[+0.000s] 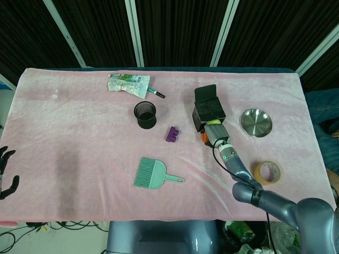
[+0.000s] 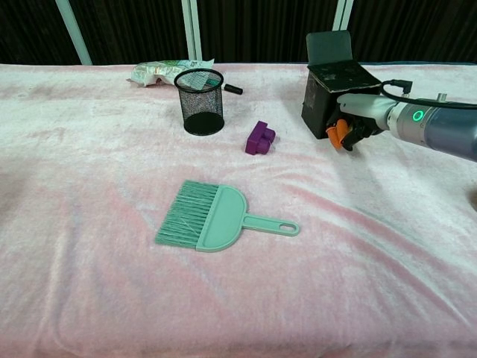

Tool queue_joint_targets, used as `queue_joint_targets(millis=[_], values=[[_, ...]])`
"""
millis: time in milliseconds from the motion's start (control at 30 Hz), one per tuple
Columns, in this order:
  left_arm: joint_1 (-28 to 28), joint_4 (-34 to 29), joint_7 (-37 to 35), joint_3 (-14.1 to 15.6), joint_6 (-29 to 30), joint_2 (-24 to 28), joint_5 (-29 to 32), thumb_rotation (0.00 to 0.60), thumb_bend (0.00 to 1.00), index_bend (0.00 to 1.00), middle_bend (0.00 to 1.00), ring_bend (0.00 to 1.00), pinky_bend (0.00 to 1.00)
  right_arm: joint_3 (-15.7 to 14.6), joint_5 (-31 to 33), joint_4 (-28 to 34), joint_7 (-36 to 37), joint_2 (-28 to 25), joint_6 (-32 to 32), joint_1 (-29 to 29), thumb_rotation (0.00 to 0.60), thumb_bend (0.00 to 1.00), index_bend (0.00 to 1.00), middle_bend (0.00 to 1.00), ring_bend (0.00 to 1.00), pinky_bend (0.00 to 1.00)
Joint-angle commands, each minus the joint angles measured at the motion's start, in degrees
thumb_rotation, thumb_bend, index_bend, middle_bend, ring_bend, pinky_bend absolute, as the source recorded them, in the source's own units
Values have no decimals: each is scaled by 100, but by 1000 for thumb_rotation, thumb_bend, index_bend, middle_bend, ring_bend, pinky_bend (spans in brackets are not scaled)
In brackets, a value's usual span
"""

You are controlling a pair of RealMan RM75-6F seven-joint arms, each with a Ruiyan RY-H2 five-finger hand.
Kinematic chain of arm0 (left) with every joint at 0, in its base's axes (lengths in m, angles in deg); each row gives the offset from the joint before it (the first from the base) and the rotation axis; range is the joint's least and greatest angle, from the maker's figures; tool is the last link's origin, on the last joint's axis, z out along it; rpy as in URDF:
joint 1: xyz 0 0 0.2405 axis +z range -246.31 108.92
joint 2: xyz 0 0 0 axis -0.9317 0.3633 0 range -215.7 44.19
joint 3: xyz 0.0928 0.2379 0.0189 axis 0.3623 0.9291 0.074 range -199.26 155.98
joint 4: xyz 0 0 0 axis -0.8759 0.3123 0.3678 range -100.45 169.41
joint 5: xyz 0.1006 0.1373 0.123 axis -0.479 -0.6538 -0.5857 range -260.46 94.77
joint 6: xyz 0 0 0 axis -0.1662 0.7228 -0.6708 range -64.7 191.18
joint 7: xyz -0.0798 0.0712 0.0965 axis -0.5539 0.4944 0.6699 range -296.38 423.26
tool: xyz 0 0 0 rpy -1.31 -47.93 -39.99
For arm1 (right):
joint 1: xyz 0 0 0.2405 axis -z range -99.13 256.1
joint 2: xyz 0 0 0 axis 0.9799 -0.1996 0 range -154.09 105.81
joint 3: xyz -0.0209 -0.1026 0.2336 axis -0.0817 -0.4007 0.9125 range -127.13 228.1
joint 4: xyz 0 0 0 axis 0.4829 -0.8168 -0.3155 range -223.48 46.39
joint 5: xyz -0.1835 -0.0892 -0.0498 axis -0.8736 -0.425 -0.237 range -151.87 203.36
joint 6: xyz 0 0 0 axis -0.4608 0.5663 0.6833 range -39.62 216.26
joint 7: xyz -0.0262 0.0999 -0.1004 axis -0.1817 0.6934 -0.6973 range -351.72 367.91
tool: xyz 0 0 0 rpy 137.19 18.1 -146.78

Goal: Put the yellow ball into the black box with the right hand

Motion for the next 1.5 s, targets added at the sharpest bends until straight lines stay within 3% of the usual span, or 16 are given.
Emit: queue_joint_targets(millis=[33, 367, 900, 1133, 1500], values=[[-1, 4, 3, -1, -1, 0, 0, 600, 429, 157, 69, 40, 0, 10, -155, -108, 159, 106, 46, -58, 600, 830, 1000, 890, 982, 1000], [-4, 7, 3, 0, -7, -2, -2, 600, 428, 158, 69, 40, 0, -145, -901, -548, 601, 272, 160, -207, 600, 830, 1000, 884, 974, 1000], [8, -1, 60, 9, 21, -17, -7, 600, 428, 158, 69, 40, 0, -702, -2468, -1748, 2863, 647, 586, -254, 600, 829, 1000, 854, 953, 1000], [6, -8, 75, 14, 10, -16, -5, 600, 428, 158, 69, 40, 0, -882, -2691, -2152, 3314, 833, 626, -214, 600, 829, 1000, 847, 946, 1000], [4, -10, 89, 16, 1, -17, 2, 600, 428, 158, 68, 40, 0, -919, -2779, -2561, 3595, 989, 530, -303, 600, 830, 1000, 845, 945, 1000]])
